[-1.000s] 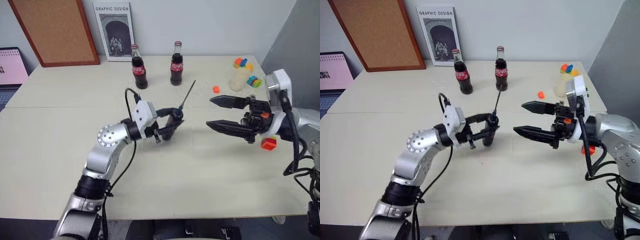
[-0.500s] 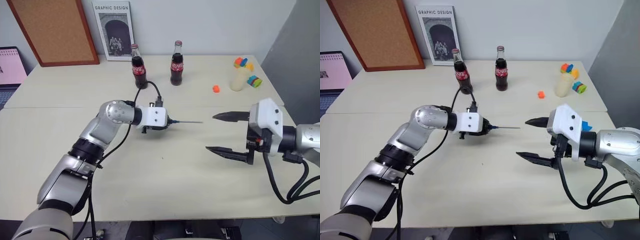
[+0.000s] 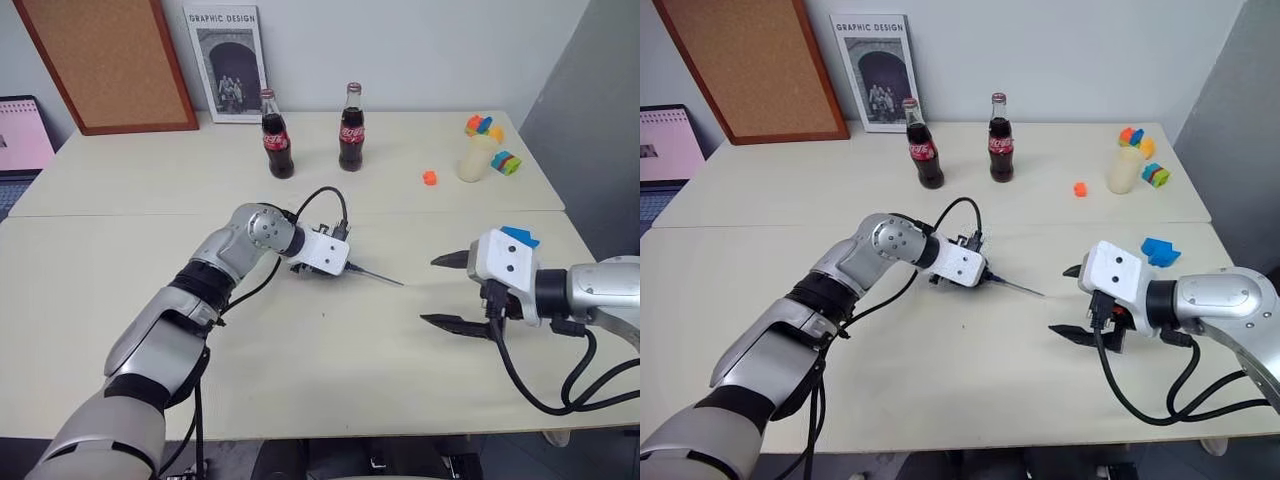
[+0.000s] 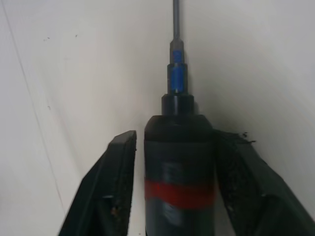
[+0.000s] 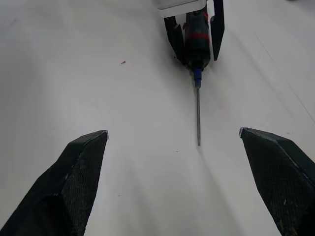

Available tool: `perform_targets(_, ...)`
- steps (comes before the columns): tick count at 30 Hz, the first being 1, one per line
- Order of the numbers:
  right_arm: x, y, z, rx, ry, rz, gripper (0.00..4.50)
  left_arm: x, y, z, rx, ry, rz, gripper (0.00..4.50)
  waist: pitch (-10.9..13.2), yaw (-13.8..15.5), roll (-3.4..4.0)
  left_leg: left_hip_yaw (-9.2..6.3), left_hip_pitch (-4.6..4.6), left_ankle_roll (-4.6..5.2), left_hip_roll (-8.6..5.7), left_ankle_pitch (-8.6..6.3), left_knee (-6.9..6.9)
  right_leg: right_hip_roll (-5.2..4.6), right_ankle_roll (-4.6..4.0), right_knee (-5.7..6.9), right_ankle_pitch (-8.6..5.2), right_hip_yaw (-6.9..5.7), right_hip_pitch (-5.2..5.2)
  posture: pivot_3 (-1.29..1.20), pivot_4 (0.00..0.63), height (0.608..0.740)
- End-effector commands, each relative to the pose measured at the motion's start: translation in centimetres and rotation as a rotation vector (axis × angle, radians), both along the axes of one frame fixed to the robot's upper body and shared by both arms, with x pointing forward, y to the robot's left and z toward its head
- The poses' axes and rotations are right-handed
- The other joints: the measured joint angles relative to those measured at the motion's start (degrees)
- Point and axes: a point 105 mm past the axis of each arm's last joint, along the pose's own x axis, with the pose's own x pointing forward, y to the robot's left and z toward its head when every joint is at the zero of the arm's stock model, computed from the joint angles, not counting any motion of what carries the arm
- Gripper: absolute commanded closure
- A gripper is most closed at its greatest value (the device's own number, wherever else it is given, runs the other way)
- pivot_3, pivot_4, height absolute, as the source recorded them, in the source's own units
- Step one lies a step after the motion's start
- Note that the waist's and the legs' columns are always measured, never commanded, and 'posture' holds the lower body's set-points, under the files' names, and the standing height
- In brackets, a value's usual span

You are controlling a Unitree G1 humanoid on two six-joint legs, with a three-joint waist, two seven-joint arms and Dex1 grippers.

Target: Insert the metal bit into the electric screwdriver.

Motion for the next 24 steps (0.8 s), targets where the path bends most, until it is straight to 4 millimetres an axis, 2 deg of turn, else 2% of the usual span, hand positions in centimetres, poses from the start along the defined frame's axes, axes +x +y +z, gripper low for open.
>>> perform_targets(1, 0.4, 0.1, 1.0, 0.000, -0.054, 0.005, 0.00, 0.3, 0.3, 0.0, 0.010, -0.009, 0.018, 1.25, 0.0, 0.0, 0.00, 0.00, 0.00, 0.00, 0.00, 0.00, 0.00, 0.00, 0.00, 0.00, 0.00, 0.00, 0.00, 0.00, 0.150, 0.740)
perform_targets(6, 0.5, 0.1, 1.2, -0.002, -0.061, 0.015, 0.00, 0.3, 0.3, 0.7, -0.017, -0.021, 0.024, 0.13, 0.0, 0.0, 0.00, -0.02, -0.01, 0.00, 0.01, 0.00, -0.01, 0.01, 0.00, 0.00, 0.00, -0.01, -0.02, 0.00, 0.150, 0.740)
perform_targets(12, 0.8, 0.2, 1.4, 0.012, -0.068, 0.025, 0.00, 0.2, 0.8, 3.8, -0.235, 0.075, 0.119, 0.05, 0.0, -0.1, 0.00, 0.00, -0.06, 0.00, 0.04, 0.00, -0.02, 0.05, -0.01, 0.00, 0.00, -0.01, -0.08, 0.00, 0.150, 0.740)
perform_targets(17, 1.0, 0.3, 1.8, 0.056, -0.071, 0.026, 0.00, 0.7, 4.9, 6.3, -0.387, 0.124, 0.280, 0.05, 0.0, -0.2, -0.01, -0.04, -0.07, 0.00, 0.08, 0.00, -0.02, 0.08, -0.01, 0.03, 0.00, -0.02, -0.12, 0.00, 0.150, 0.740)
perform_targets(19, 1.0, 0.1, 2.0, 0.074, -0.074, 0.015, 0.00, 0.5, 7.1, 7.0, -0.438, 0.139, 0.362, 0.05, 0.0, -0.2, 0.00, -0.06, -0.05, 0.00, 0.08, 0.00, -0.02, 0.10, -0.01, 0.04, 0.00, -0.03, -0.12, 0.00, 0.150, 0.740)
perform_targets(24, 0.7, -0.6, 1.9, 0.105, -0.061, -0.002, 0.00, -2.2, 11.7, 8.1, -0.553, 0.181, 0.473, 0.05, 0.0, -0.1, 0.00, -0.12, -0.05, -0.01, 0.24, 0.01, -0.03, -0.12, -0.02, 0.06, -0.01, -0.04, -0.12, 0.00, 0.150, 0.740)
